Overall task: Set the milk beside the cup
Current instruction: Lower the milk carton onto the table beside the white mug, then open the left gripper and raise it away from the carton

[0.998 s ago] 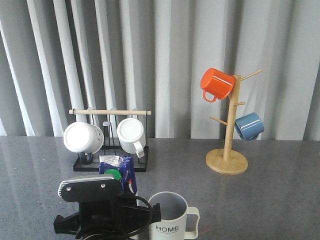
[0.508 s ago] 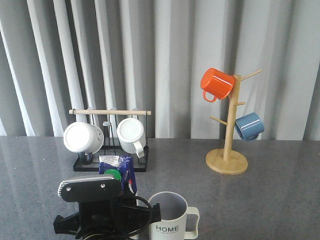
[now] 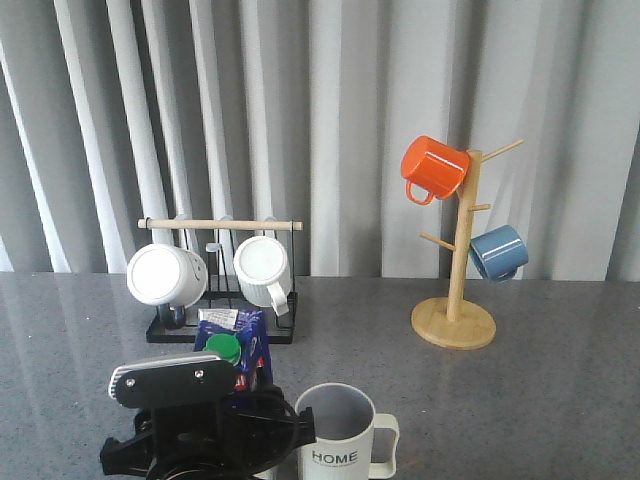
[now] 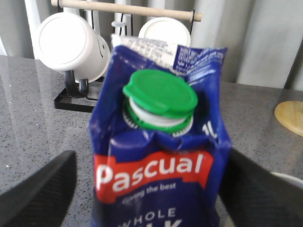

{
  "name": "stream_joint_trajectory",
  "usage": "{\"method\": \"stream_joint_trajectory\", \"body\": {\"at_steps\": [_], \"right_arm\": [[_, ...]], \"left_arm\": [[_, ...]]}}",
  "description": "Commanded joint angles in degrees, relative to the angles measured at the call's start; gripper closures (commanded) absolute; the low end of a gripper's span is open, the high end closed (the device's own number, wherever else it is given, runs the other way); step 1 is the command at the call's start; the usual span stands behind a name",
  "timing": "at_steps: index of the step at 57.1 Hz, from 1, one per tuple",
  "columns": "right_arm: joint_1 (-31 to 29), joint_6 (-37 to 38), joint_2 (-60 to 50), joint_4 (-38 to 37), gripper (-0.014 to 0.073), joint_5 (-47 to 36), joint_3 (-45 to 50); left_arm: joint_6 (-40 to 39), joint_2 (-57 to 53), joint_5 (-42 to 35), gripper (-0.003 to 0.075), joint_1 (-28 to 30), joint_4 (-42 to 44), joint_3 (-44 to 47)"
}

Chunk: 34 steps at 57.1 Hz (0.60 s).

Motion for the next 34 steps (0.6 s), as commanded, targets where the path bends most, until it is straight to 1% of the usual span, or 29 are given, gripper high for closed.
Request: {"method": "stream_joint_trajectory", "body": {"at_steps": [1, 7, 11, 15, 24, 27, 30, 33, 34], "right_arm": [[-0.3, -0.2, -0.2, -0.1, 0.0603, -4.1, -1.7], [-0.3, -0.2, -0.2, -0.1, 0.0603, -4.1, -1.7], [-0.3, -0.2, -0.2, -0.1, 0.0603, -4.1, -1.7], [-0.3, -0.2, -0.2, -0.1, 0.0603, -4.1, -1.7], [-0.3, -0.2, -0.2, -0.1, 0.0603, -4.1, -1.7], [-0.3, -0.2, -0.2, -0.1, 0.0603, -4.1, -1.7], [-0.3, -0.2, -0.2, -0.1, 0.0603, -4.1, -1.7], [-0.3, -0.2, -0.2, -0.1, 0.0603, -4.1, -1.7], [-0.3, -0.2, -0.2, -0.1, 0.0603, -4.1, -1.7]], "left_arm": [[1.7, -2.1, -1.6, -0.0014, -0.3, 2.2, -1.1], [2.4, -2.4, -0.3, -0.0008, -0.3, 2.8, -1.1], [2.4, -3.3, -0.8, -0.0002, -0.5, 4.3, -1.1], [2.4, -4.6, -2.4, 0.0, -0.7, 7.5, -1.1], [2.4, -9.9, -6.1, 0.0008, -0.8, 18.3, -1.1], [2.4, -12.1, -6.6, 0.0014, -0.8, 20.3, -1.1], [2.6, -14.9, -6.2, 0.0036, -0.8, 21.9, -1.1], [3.6, -17.1, -5.2, 0.0089, -0.8, 23.4, -1.1], [4.0, -18.1, -4.7, 0.012, -0.7, 23.9, -1.1]]}}
